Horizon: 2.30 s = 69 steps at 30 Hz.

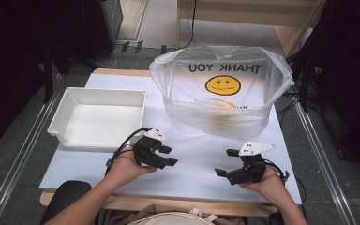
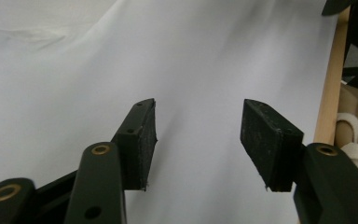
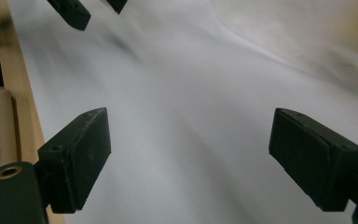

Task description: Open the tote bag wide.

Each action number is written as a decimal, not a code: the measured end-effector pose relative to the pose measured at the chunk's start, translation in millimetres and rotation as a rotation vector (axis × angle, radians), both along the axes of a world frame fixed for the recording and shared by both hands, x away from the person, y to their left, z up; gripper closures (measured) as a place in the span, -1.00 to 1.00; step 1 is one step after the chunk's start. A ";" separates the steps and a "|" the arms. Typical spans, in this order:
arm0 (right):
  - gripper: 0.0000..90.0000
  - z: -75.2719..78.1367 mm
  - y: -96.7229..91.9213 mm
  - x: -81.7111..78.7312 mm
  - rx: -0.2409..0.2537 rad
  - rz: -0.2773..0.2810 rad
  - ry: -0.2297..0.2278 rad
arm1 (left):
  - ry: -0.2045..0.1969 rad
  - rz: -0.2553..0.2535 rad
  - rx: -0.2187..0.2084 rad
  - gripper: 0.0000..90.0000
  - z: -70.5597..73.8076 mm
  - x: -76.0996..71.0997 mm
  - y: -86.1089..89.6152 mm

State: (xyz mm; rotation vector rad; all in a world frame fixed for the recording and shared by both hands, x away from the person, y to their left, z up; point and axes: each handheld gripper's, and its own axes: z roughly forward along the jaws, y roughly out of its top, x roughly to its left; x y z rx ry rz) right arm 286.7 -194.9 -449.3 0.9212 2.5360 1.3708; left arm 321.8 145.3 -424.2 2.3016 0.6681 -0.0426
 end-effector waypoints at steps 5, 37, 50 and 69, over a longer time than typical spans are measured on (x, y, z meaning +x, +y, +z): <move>-0.60 -0.7 -1.7 0.6 -0.024 0.010 0.002 | -0.006 0.014 -0.034 -0.16 1.9 0.9 1.6; -0.16 7.5 -15.6 9.0 0.006 0.049 0.026 | 0.026 0.055 -0.089 -0.42 2.0 5.2 2.7; -0.14 10.9 -19.1 7.5 0.011 0.031 0.006 | 0.027 0.076 -0.055 -0.34 0.3 7.3 3.8; -0.09 18.4 -35.3 6.2 0.050 0.035 -0.003 | 0.040 0.069 -0.065 -0.14 2.7 7.2 6.8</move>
